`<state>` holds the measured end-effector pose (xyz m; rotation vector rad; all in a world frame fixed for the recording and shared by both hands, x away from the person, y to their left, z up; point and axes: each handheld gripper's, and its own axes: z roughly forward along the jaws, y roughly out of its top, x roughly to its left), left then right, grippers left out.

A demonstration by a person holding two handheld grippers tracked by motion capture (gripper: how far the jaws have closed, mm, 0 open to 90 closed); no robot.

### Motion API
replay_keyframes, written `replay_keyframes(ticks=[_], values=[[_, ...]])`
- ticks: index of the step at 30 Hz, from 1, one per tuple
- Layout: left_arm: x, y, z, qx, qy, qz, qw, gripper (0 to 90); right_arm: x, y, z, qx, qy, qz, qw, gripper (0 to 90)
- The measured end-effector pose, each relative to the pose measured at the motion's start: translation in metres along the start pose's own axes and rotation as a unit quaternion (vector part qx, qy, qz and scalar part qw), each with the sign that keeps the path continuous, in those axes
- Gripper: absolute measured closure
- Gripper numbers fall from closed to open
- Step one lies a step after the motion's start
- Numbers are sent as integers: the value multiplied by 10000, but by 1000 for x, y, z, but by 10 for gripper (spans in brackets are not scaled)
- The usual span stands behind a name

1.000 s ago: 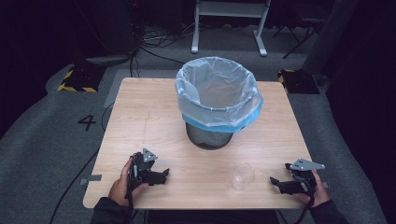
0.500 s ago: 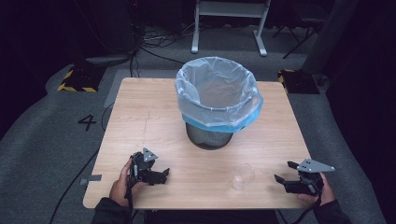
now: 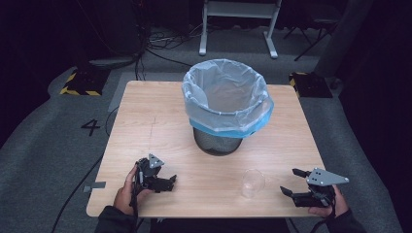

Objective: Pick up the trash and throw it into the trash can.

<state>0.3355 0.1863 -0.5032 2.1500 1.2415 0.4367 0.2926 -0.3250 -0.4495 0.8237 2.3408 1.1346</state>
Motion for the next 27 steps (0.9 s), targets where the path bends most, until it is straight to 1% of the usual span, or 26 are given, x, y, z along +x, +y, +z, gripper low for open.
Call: replay_keyframes(ticks=[2,4,5,6,10,11,13,14,15,16,18,19,27], values=[[0,0,0,4,-3,5,10000,0,3,3,-1,-43,79,-62,9999,202],[0,0,0,3,-1,6,10000,0,5,4,0,-22,69,-67,10000,204],[0,0,0,-2,1,-1,10000,0,6,6,0,-27,130,-82,9999,203],[0,0,0,-2,1,0,10000,0,9,8,1,-18,126,-148,9998,203],[0,0,0,5,-2,8,10000,0,13,12,1,-31,177,-197,9996,203],[0,0,0,11,-15,-5,10000,0,14,14,1,-56,196,-183,9996,204],[0,0,0,1,-1,1,10000,0,17,18,0,-109,259,-250,9993,204],[0,0,0,3,-10,2,10000,0,18,20,-1,-146,294,-220,9992,205],[0,0,0,4,-2,7,10000,0,21,24,-2,-174,291,-316,9989,205],[0,0,0,3,-1,7,10000,0,22,25,-2,-210,329,-328,9987,206],[0,0,0,4,-2,7,10000,0,23,27,-2,-205,335,-340,9987,207],[0,0,0,2,-8,-1,10000,0,27,30,-2,-220,341,-401,9984,211],[0,0,0,12,-3,19,10000,0,35,38,1,-257,417,-466,9977,218]])
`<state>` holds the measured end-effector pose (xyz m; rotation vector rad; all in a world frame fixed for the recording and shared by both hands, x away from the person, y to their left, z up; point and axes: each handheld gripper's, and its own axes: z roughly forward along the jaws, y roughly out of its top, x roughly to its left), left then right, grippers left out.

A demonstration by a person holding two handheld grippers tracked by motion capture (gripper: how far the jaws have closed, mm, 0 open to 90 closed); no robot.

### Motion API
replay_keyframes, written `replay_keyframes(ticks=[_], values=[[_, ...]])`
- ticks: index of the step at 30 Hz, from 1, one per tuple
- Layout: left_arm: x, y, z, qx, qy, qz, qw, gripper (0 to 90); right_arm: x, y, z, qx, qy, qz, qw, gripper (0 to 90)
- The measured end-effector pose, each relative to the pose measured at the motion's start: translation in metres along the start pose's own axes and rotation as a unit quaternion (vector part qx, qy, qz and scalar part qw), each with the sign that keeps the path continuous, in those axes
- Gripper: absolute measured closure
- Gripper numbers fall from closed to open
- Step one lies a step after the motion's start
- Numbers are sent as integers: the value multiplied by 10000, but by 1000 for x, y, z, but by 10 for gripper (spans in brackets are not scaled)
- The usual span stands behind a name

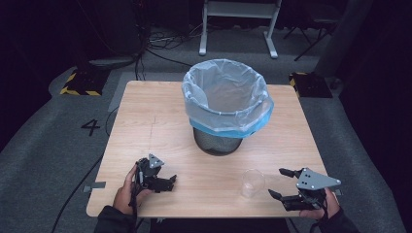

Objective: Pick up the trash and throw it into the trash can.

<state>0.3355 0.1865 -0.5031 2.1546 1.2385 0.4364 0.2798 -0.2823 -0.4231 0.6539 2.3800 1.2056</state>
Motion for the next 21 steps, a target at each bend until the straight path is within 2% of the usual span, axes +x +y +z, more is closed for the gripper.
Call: replay_keyframes(ticks=[7,12,13,21], values=[[0,0,0,-9,1,-12,10000,0,10,6,7,29,155,-200,9997,223],[0,0,0,8,-22,-16,10000,0,17,10,11,29,316,-226,9992,231],[0,0,0,-1,-9,-7,10000,0,18,10,12,43,293,-298,9991,230],[0,0,0,0,-2,-2,10000,0,24,14,18,55,355,-395,9986,241]])
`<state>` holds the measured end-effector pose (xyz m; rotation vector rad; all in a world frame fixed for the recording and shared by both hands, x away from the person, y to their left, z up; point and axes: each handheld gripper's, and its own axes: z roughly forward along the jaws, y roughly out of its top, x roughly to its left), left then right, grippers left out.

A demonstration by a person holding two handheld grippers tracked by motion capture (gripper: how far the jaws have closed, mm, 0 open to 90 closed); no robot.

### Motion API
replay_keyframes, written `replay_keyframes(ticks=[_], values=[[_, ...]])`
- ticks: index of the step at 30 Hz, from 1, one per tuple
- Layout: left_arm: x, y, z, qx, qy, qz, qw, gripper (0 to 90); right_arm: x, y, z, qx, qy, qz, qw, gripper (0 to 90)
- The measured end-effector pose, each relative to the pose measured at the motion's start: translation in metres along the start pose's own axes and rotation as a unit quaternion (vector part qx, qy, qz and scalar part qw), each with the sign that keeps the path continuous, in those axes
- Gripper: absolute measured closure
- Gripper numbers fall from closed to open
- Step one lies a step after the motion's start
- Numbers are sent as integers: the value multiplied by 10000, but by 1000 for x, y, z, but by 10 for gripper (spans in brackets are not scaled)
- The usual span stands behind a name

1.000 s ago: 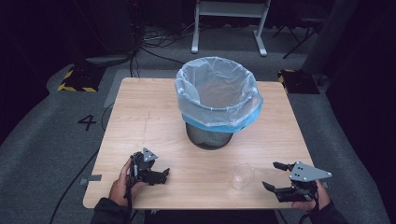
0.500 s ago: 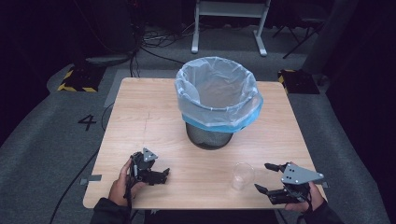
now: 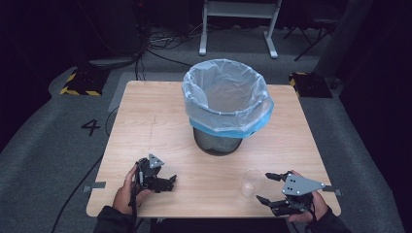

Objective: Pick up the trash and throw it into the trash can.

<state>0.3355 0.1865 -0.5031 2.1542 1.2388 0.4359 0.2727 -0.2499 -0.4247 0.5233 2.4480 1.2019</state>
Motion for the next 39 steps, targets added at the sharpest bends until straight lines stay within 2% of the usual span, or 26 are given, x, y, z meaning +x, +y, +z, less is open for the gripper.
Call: replay_keyframes(ticks=[7,11,14,15,17,19,20,21,23,24,26,28,31,35,39], values=[[0,0,0,-8,-6,-13,10000,0,5,3,6,-72,53,-43,10000,258],[0,0,0,-9,2,-8,10000,0,8,4,12,5,120,-131,9998,275],[0,0,0,-8,-8,-16,10000,0,8,4,14,32,148,-93,9998,296],[0,0,0,-8,-6,-12,10000,0,8,3,17,49,144,-90,9998,345],[0,0,0,-9,1,-7,10000,0,8,3,18,36,132,-105,9999,368],[0,0,0,1,-8,0,10000,0,7,2,20,21,128,-157,9998,436],[0,0,0,0,-8,-1,10000,0,8,1,20,58,142,-88,9998,467],[0,0,0,0,-8,-3,10000,0,7,1,22,127,137,-132,9997,539],[0,0,0,1,-8,-1,10000,0,7,0,24,130,164,-169,9996,556],[0,0,0,0,-10,-1,10000,0,7,0,24,146,188,-211,9995,645],[0,0,0,-1,-9,-4,10000,0,7,0,24,175,181,-217,9994,675],[0,0,0,-7,-11,-10,10000,0,7,-1,25,200,341,-211,9990,778],[0,0,0,0,-9,-3,10000,0,7,-2,26,251,326,-256,9988,800],[0,0,0,1,-21,-5,10000,0,4,-1,23,152,264,-241,9992,820],[0,0,0,0,-9,-3,10000,0,1,-2,21,111,193,-141,9997,836]])
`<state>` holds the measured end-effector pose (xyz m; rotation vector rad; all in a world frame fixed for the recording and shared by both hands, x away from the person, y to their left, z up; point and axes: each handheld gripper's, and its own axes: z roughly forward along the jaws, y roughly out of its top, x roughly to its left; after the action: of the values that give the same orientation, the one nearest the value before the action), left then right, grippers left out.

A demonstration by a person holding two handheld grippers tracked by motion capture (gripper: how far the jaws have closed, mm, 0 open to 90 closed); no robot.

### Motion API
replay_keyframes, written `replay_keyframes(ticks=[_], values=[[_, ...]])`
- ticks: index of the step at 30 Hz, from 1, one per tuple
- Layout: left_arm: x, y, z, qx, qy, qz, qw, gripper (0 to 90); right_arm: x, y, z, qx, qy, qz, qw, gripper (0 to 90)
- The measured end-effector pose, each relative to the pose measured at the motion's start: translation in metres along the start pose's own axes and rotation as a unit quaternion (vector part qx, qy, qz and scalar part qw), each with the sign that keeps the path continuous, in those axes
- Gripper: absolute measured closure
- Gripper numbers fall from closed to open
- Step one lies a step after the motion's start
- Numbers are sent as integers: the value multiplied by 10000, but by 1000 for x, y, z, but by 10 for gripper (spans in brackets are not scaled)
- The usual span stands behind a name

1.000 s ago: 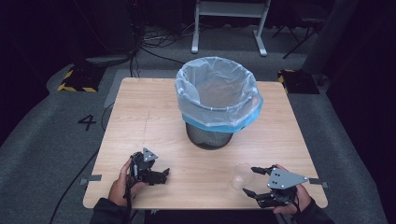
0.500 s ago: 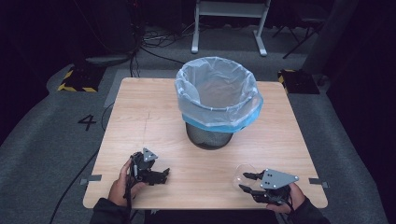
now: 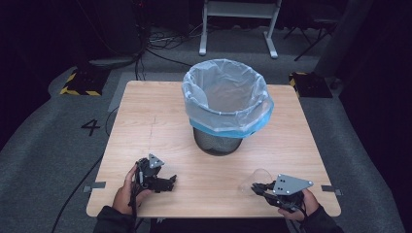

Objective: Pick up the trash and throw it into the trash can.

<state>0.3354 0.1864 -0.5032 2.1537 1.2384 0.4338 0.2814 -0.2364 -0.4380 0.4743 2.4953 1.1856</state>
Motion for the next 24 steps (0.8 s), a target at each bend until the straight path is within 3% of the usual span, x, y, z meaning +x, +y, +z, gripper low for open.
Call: replay_keyframes(ticks=[4,16,24], values=[[0,0,0,0,1,0,10000,0,-2,0,-1,10,-52,81,10000,841],[0,0,0,-7,1,-9,10000,0,-10,0,-13,-318,-257,291,9987,846],[0,0,0,-1,0,0,10000,0,-22,8,-28,-627,-587,404,9955,848]])
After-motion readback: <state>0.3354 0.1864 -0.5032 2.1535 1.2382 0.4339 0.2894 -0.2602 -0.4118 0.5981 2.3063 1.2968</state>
